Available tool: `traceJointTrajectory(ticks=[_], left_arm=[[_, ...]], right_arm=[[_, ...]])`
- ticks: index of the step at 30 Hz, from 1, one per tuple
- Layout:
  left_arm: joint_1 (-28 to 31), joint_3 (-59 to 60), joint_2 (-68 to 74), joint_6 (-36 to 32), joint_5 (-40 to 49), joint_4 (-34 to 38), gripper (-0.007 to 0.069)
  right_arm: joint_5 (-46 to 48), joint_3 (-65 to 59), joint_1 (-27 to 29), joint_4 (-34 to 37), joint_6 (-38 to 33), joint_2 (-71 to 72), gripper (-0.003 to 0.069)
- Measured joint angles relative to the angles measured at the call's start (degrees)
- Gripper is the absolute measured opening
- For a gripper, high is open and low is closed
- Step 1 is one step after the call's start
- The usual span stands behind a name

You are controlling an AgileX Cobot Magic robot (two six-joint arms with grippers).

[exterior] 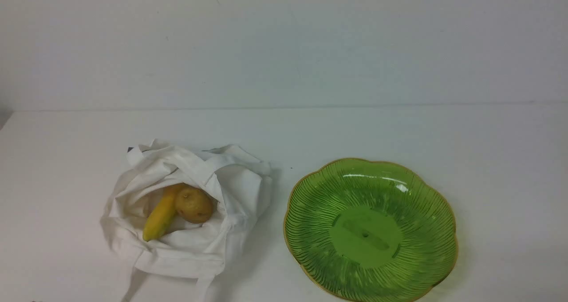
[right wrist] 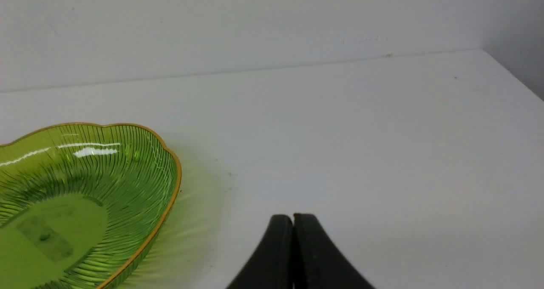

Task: Take the fruit out of the cloth bag on the white table and place them on a plate.
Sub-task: 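Reach into the white bag and grasp the banana with the left gripper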

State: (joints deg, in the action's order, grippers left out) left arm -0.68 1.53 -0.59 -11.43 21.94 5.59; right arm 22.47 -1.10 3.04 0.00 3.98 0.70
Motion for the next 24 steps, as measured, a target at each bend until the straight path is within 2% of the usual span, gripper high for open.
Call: traceJointTrajectory(ticks=[21, 24], left_arm=[[0.00, 0.00, 0.00, -0.72, -0.21, -0.03, -0.0008], [0.00, 0.12, 0.00, 0.91, -2.58, 3.50, -0.0008]], right_arm=[[0.00, 0.00, 0.00, 0.00, 0.00, 0.00, -0.0013], [0.00, 0.00, 0.00, 0.00, 0.00, 0.00, -0.0013]])
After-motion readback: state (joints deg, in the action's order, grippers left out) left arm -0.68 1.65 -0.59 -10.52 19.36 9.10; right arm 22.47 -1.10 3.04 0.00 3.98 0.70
